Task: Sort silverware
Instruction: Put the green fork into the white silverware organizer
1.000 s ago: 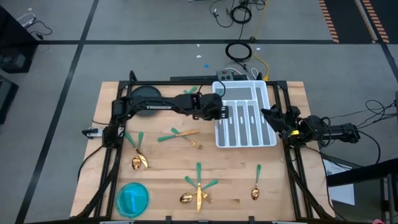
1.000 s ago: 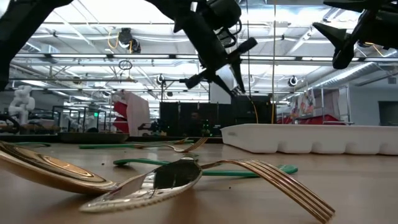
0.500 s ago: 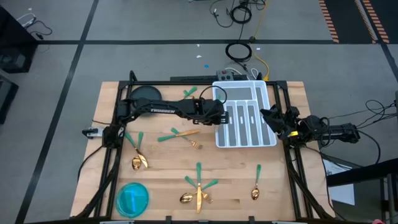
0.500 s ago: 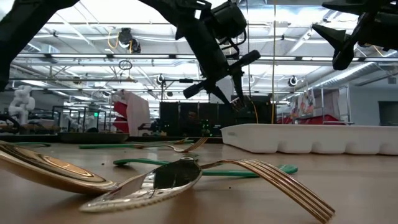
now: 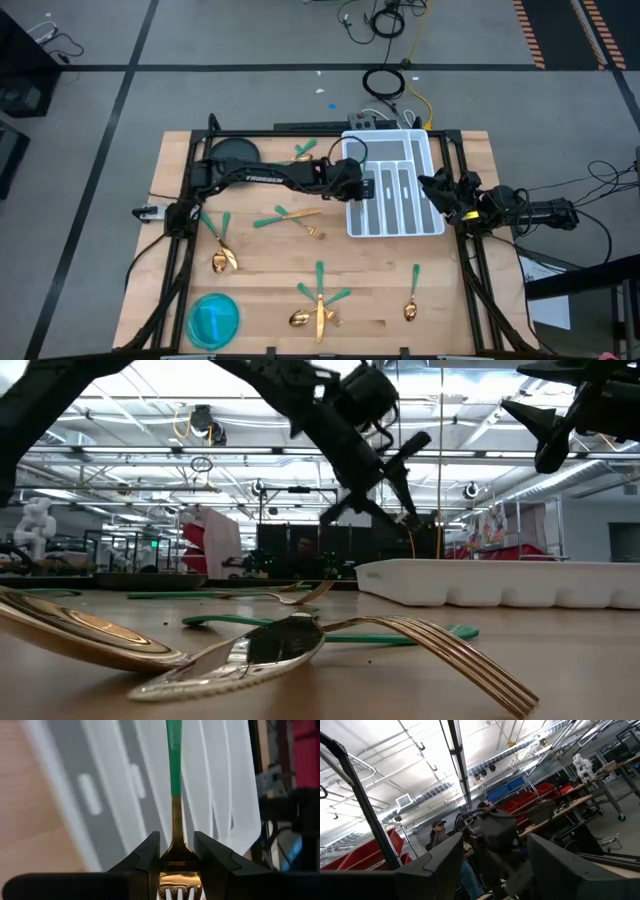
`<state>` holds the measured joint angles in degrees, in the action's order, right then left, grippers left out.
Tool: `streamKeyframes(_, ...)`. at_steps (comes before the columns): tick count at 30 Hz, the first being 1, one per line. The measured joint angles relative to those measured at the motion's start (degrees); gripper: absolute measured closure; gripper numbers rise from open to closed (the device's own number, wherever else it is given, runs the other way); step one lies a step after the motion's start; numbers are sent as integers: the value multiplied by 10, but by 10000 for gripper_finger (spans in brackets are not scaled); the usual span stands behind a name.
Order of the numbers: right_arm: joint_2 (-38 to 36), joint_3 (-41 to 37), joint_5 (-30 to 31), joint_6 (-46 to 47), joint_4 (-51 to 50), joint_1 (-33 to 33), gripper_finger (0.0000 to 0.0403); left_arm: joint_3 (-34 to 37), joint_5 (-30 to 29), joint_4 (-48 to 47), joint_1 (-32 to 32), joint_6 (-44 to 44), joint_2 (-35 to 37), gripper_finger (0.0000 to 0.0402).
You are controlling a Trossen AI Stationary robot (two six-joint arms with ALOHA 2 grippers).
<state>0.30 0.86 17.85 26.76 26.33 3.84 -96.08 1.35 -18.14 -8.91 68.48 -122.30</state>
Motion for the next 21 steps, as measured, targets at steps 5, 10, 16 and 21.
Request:
streamKeyframes(5,0,0,0,1,-2,0,188,1,47,62,3,1,-28,296)
streamKeyframes(10,0,0,0,5,-9,0,188,8,28,60,9,0,-27,296)
streamKeyframes(16,0,0,0,9,-12,0,188,69,50,207,8,17,-25,296)
streamKeyframes(21,0,0,0,13,-13,0,188,153,55,278,8,43,12,296)
